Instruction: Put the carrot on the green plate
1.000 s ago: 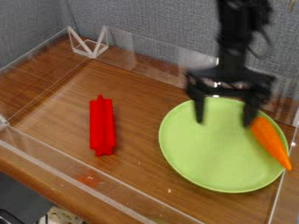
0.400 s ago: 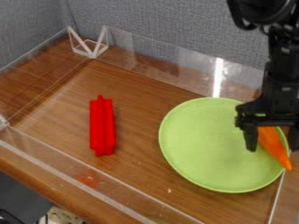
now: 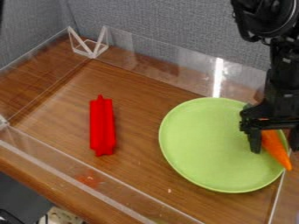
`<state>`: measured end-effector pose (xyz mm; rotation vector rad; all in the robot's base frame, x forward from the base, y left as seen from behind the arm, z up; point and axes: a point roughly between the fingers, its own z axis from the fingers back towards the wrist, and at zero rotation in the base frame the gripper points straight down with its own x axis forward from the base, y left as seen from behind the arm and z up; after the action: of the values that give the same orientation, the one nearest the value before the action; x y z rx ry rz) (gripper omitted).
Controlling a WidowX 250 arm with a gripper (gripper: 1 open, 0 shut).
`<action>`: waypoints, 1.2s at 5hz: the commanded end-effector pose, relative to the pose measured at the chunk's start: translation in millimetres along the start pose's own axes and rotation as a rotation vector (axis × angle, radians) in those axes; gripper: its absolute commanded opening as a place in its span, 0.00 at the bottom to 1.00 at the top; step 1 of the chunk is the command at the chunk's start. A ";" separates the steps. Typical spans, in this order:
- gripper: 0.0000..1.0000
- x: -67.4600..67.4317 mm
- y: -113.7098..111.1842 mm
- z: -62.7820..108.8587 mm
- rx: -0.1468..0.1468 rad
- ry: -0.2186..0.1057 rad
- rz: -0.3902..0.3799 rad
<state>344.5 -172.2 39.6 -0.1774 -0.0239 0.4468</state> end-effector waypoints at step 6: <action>1.00 -19.4 -31.4 23.3 -0.088 -0.068 -0.087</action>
<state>341.2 -182.3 41.7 -0.1920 -0.0573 0.4216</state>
